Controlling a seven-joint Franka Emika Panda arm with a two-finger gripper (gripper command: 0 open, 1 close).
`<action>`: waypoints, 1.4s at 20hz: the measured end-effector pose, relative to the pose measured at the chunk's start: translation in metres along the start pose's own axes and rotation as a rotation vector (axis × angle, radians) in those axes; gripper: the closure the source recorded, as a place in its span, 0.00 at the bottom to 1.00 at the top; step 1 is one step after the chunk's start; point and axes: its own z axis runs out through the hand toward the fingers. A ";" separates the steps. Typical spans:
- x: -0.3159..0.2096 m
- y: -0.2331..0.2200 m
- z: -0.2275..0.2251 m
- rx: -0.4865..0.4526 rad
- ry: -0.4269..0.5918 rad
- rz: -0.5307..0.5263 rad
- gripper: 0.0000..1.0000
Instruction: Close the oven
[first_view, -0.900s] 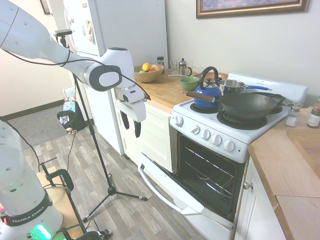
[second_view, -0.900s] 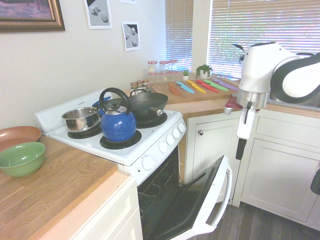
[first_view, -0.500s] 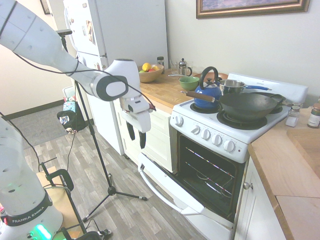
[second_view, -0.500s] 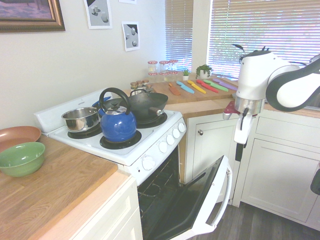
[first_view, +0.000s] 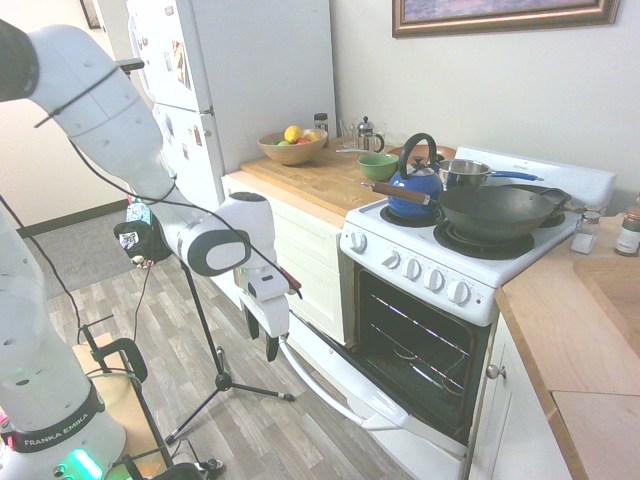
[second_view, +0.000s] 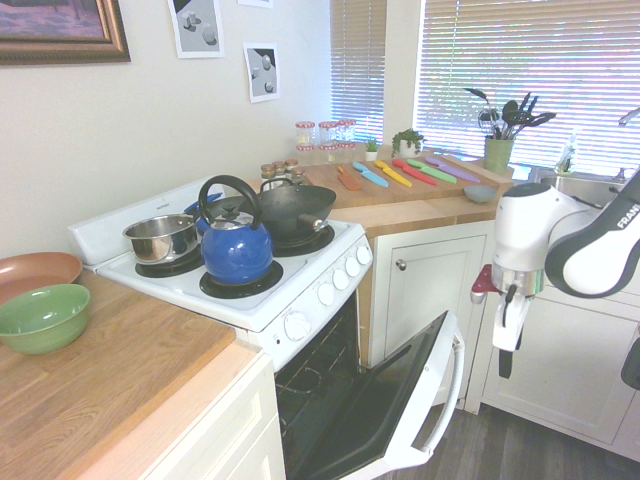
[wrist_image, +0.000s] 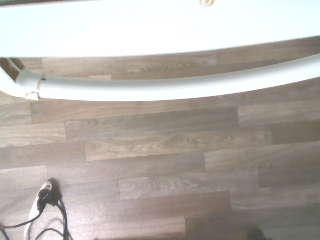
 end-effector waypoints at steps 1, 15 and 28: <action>-0.002 -0.002 0.011 0.000 0.002 -0.016 0.00; 0.045 -0.058 0.092 0.028 0.052 -0.147 0.00; 0.082 -0.064 0.114 0.082 0.122 -0.229 0.00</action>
